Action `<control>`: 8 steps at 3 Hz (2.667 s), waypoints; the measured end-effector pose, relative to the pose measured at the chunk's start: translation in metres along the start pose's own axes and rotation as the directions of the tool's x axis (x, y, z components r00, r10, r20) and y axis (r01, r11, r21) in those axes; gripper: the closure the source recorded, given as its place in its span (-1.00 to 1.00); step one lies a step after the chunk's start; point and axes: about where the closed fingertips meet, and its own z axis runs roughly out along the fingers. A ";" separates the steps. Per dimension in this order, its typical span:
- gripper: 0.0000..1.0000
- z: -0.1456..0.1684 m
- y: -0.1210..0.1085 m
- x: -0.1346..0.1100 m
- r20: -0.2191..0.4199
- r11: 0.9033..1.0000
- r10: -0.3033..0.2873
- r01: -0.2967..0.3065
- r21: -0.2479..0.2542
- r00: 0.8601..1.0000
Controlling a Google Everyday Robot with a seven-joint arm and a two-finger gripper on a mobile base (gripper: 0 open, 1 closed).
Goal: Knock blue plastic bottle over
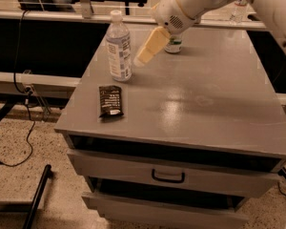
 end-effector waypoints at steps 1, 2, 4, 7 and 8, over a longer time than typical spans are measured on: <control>-1.00 0.027 -0.004 -0.021 0.058 1.000 -0.003 0.004 -0.019 0.998; -0.51 0.058 0.000 -0.040 0.108 0.998 0.013 -0.005 -0.070 0.994; 0.41 0.068 0.005 -0.050 0.105 0.992 0.006 0.007 -0.124 0.994; 1.00 -0.040 -0.032 0.049 -0.440 0.992 -0.129 0.121 -0.048 0.889; 1.00 -0.046 -0.024 0.093 -0.533 0.983 -0.178 0.122 -0.140 0.827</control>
Offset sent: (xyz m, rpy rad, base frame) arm 0.0259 0.0861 -0.0169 0.1448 0.0530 0.0856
